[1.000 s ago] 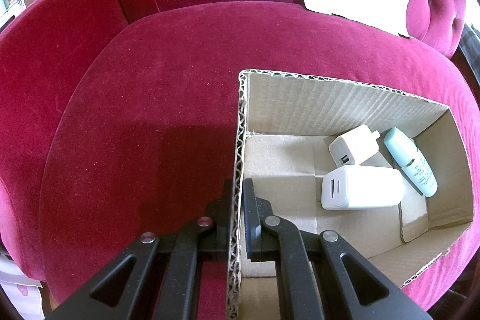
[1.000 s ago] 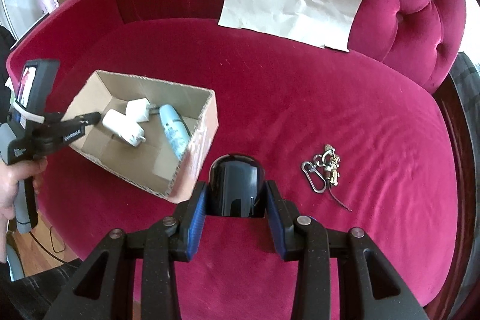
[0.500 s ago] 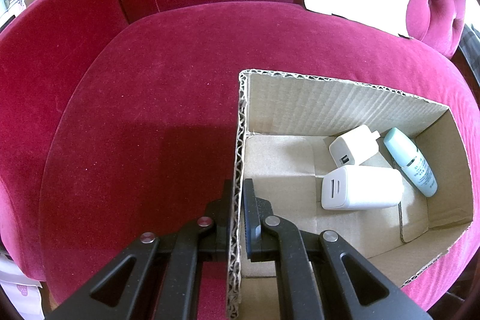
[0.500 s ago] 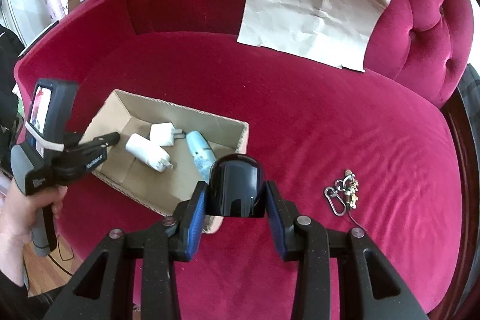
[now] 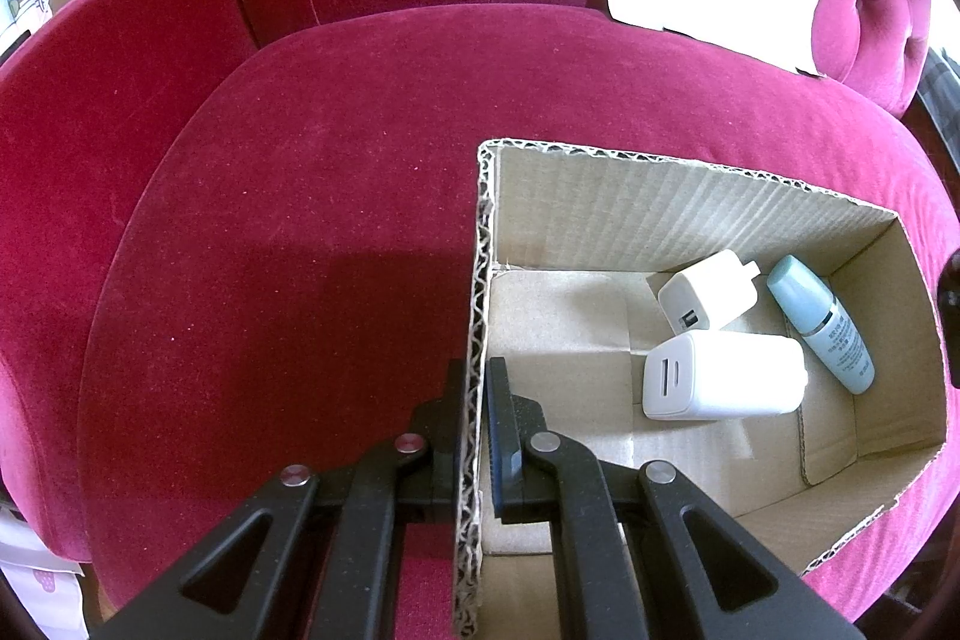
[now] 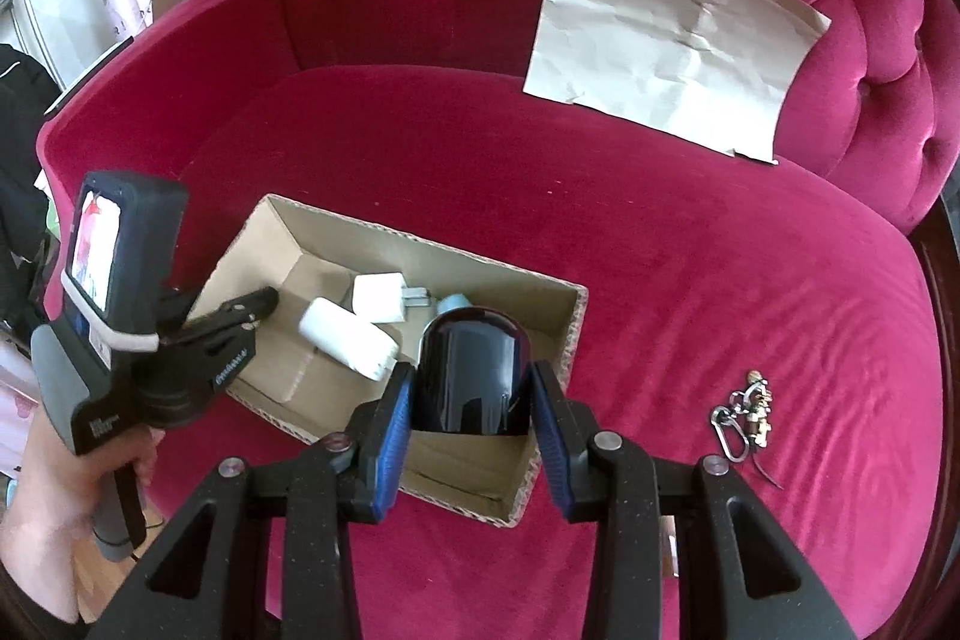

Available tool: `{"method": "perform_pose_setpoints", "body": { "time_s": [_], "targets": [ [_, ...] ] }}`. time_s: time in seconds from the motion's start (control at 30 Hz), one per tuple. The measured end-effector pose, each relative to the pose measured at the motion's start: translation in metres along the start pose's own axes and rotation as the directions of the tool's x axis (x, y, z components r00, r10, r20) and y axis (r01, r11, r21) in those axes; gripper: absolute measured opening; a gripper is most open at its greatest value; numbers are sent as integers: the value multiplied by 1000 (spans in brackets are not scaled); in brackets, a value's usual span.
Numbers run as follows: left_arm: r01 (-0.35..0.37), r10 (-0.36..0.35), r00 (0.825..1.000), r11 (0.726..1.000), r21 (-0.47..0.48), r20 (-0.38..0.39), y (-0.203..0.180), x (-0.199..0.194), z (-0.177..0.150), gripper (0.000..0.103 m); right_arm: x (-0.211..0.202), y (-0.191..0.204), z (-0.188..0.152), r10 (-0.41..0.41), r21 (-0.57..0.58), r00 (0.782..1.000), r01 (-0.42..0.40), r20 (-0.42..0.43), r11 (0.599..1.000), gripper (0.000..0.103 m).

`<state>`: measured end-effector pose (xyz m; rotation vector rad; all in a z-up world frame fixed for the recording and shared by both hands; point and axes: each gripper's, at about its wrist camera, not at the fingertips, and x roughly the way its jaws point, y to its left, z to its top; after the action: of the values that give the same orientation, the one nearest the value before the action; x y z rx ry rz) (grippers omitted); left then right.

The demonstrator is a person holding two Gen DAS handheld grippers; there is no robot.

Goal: Organize rigid objects
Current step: 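Carry the black cap over the box and lower it inside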

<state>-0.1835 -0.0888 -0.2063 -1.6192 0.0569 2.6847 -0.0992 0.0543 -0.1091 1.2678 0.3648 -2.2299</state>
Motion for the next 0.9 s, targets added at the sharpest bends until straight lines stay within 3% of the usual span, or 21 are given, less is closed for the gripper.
{"method": "perform_pose_setpoints", "body": {
  "time_s": [0.9],
  "targets": [
    [4,-4,1000,1000,0,2,3,6,7,5,53,36,34,79,72,997,-77,-26,994,41]
  ]
}}
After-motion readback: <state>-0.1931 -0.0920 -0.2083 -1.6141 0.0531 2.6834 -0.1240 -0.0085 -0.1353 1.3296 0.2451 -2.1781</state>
